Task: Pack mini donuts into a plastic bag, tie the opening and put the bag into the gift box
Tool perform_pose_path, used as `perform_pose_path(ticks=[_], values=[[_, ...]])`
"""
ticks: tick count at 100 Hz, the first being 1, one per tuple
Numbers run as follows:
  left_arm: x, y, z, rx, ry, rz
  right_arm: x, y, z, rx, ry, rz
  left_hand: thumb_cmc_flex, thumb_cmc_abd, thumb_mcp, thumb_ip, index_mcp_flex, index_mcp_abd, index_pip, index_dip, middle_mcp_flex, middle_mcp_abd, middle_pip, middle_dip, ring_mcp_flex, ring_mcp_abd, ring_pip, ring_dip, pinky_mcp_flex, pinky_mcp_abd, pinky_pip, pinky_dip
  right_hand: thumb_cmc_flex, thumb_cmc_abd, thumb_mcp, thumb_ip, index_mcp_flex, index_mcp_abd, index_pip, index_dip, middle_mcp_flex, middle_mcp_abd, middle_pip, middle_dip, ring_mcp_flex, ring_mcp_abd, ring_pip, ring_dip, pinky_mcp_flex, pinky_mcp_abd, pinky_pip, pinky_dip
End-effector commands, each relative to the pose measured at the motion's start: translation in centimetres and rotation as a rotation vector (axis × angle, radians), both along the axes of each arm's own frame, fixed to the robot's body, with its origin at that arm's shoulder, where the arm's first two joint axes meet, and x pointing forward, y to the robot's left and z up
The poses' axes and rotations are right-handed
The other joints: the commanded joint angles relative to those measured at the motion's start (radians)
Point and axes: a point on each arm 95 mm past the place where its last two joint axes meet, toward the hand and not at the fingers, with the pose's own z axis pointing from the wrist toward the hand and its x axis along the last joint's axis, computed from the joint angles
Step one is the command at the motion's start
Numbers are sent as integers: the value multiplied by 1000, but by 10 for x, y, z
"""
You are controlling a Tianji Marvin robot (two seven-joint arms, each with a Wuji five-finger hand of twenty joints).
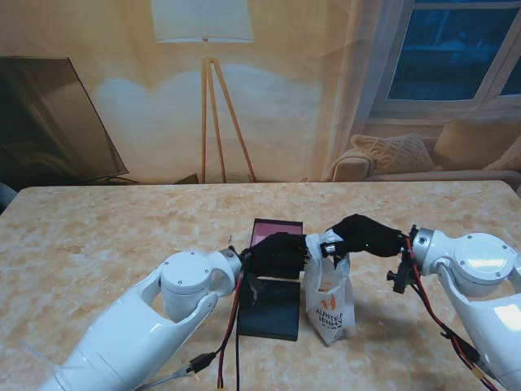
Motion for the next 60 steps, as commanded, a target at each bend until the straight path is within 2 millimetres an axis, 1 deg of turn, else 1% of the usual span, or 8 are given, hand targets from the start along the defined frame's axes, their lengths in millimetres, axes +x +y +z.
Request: perform_pose_path(ticks=[1,7,8,16,18,33,56,60], values=[[0,-2,3,-2,-16,-20,-4,3,-5,-7,18,18,-32,-66,47,-31,36,-16,29,19,33,-14,8,15,24,7,21,24,10,9,23,30,290,86,245,72,118,-567,230,49,83,-215,43,22,31,-30,19,-10,-10,-10,20,11],[0,-2,3,0,-25,-18,-3,4,-5,-9,17,16,-39,-116,40,-52,29,-20,31,20,43,-9,11,18,32,10,26,27,16,17,29,35,289,86,246,72,119,-567,232,50,85,-216,61,45,31,-32,21,-10,-10,-11,21,12],[0,-2,3,0,-26,-18,-3,4,-5,-10,17,16,-43,-136,45,-67,27,-21,35,20,47,-8,12,21,35,13,30,30,15,22,35,41,289,86,246,72,119,-567,232,50,86,-215,63,49,31,-32,21,-10,-8,-11,21,13],[1,-2,4,1,-34,-21,-3,3,-5,-14,16,15,-48,-188,46,-80,30,-22,47,26,63,-5,17,26,45,20,35,33,20,28,40,44,290,85,247,72,119,-567,232,50,94,-215,76,62,31,-31,22,-10,-9,-10,22,14],[1,-2,4,1,-37,-22,-3,3,-5,-15,16,15,-62,-207,68,-93,26,-23,56,26,67,-4,18,31,48,22,39,37,22,29,41,46,290,86,247,72,119,-567,231,50,90,-214,85,77,30,-31,22,-11,-11,-11,21,14],[2,-1,4,-2,-41,-26,-3,3,-5,-18,16,15,-97,-269,98,-108,19,-14,46,13,79,5,18,37,59,26,42,39,26,36,44,46,289,86,249,72,120,-565,232,50,98,-213,118,115,31,-31,31,-8,-14,-12,20,16],[8,5,5,-13,-39,-38,-3,3,-5,-13,17,6,-120,-270,93,-122,4,6,25,1,86,30,14,39,65,32,43,39,35,34,44,41,288,87,250,72,120,-565,232,50,113,-214,169,175,29,-35,47,0,-22,-12,18,19],[9,6,5,-20,-34,-39,-3,3,-5,-13,18,4,-125,-265,81,-124,0,11,16,-1,83,46,11,39,63,35,42,38,34,37,41,38,288,88,250,72,120,-565,232,50,117,-211,178,183,29,-35,51,1,-25,-13,17,19]])
